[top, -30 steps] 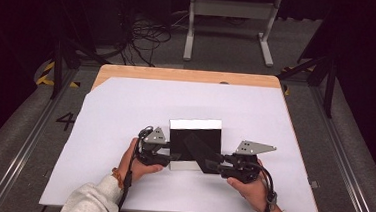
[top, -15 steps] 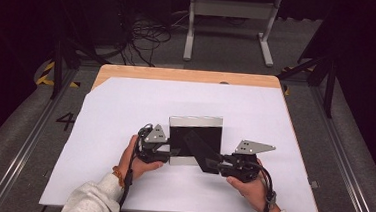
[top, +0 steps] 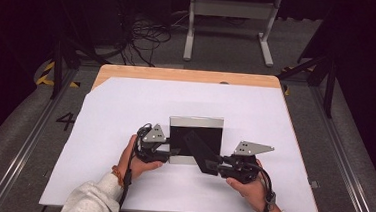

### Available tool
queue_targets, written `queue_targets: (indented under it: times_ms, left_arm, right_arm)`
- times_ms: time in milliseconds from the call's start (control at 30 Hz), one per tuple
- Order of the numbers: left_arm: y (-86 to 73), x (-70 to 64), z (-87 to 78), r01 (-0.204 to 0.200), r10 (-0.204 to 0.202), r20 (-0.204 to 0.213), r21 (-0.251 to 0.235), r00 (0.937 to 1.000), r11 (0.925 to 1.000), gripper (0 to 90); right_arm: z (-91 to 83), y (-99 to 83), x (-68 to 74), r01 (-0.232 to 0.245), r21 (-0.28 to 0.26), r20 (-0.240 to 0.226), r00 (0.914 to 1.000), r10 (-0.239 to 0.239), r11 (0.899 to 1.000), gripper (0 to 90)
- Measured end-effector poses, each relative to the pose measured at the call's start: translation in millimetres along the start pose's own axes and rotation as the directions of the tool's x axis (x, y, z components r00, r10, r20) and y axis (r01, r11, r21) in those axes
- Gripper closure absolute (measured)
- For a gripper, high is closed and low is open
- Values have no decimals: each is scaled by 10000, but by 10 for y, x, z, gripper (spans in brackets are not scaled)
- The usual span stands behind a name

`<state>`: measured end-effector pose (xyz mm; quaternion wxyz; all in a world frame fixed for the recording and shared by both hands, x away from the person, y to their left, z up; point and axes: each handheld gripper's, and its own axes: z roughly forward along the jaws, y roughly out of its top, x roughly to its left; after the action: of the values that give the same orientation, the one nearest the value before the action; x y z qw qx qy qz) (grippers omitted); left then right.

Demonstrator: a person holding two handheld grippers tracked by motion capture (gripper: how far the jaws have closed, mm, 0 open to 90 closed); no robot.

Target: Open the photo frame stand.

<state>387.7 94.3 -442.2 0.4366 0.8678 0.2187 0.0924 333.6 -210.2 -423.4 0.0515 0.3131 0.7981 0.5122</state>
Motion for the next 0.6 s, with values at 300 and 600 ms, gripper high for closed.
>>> queue_targets:
  times_ms: [300,600]
  left_arm:
    - [-26,-9,108,-112,99,384,325,9992,9994,474]
    - [-33,9,119,-65,45,521,381,9986,9993,525]
  right_arm:
    - [-3,4,25,266,131,39,9996,-266,9996,693]
    - [-6,3,34,369,187,62,9993,-370,9991,691]
